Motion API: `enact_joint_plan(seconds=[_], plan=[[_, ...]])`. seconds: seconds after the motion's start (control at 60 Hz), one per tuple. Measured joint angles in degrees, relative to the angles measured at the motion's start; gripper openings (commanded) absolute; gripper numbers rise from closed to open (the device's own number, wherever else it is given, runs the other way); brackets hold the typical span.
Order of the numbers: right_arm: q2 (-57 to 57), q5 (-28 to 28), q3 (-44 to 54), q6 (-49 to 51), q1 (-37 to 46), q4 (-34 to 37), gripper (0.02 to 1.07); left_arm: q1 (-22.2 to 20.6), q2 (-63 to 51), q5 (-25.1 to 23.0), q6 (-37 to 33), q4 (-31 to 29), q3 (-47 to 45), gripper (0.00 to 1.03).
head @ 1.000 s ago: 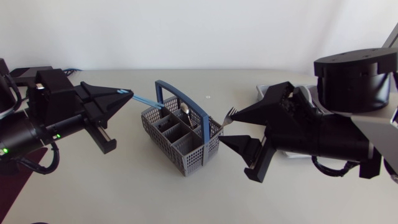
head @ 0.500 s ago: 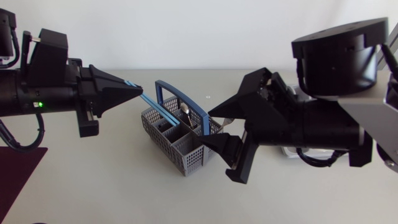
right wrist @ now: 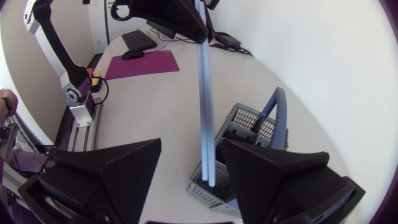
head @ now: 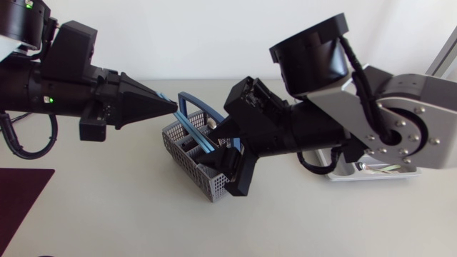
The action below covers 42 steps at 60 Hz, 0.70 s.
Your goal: Sort the cutlery from the basket into the organizer compartments.
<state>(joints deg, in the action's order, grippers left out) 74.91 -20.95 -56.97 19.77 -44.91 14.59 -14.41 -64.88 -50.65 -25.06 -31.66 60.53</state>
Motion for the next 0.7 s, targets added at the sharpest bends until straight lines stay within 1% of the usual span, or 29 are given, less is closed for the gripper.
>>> enact_joint_plan(seconds=[0.133,0.183,0.367,0.467,0.667,0.7], plan=[[3.0,-1.6,-2.4,0.4,0.1,-0.1,0.51,0.4,-1.4,-2.3,0.0,-1.9,1.6,0.04],[3.8,-1.8,-3.1,0.6,0.0,-0.2,0.44,0.8,-2.1,-3.1,-0.2,-2.7,2.3,0.04],[5.4,-2.5,-3.6,1.3,0.1,-0.1,0.27,2.1,-3.3,-3.6,-0.5,-3.5,3.0,0.04],[5.5,-2.9,-3.7,1.3,0.4,0.3,0.08,2.6,-3.5,-4.6,-0.5,-4.1,3.0,0.04],[5.5,-2.8,-3.8,1.3,0.5,0.6,0.07,2.7,-3.5,-4.9,-0.4,-4.5,3.0,0.04],[5.5,-2.8,-3.8,1.2,0.5,0.7,0.07,2.7,-3.5,-4.9,-0.5,-4.5,3.0,0.07]])
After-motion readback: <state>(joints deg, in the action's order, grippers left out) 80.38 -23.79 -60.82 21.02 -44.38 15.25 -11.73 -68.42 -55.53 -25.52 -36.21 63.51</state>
